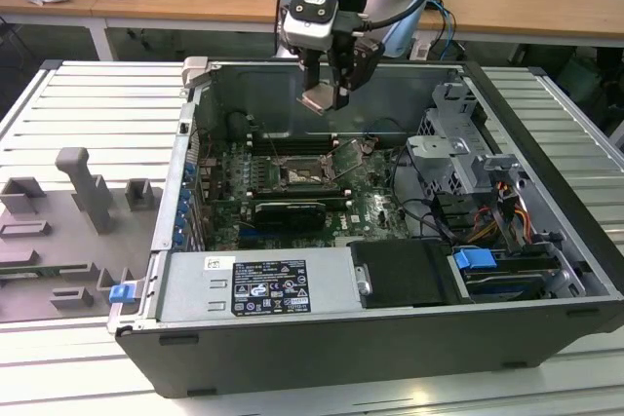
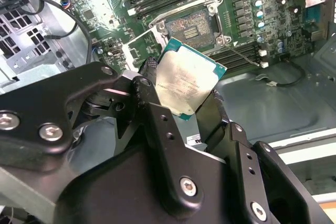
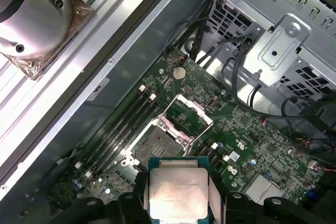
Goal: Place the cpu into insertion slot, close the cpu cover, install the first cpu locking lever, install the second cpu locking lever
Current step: 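Place the cpu into insertion slot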
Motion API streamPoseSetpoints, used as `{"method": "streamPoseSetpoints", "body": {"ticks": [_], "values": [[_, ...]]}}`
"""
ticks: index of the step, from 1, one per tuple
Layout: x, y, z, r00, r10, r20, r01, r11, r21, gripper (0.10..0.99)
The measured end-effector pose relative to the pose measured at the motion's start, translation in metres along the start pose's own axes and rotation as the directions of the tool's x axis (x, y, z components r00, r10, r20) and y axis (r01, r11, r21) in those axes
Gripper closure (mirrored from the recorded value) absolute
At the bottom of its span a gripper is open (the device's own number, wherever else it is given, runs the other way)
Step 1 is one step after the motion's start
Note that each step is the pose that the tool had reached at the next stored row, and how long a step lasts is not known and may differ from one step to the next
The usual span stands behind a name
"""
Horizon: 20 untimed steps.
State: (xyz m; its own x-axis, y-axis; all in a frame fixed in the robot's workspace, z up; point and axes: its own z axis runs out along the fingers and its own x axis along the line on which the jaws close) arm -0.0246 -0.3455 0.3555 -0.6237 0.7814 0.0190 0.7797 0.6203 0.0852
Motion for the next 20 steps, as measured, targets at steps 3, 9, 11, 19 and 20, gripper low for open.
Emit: {"method": "streamPoseSetpoints", "body": {"ticks": [3, 9, 11, 19, 20], "values": [[0.0, -0.0001, 0.0006, 0.9999, 0.015, 0.0013, -0.015, 0.9999, 0.0, 0.545], [-0.0001, -0.0003, 0.0033, 0.9968, 0.08, 0.0081, -0.08, 0.9968, -0.001, 0.545], [-0.0001, -0.0003, 0.0038, 0.9954, 0.096, 0.0096, -0.096, 0.9954, -0.001, 0.545], [-0.0001, -0.0005, 0.0062, 0.9889, 0.148, 0.0156, -0.148, 0.989, 0.0, 0.545], [-0.0001, -0.0005, 0.0062, 0.9889, 0.148, 0.0159, -0.148, 0.989, 0.0, 0.545]]}}
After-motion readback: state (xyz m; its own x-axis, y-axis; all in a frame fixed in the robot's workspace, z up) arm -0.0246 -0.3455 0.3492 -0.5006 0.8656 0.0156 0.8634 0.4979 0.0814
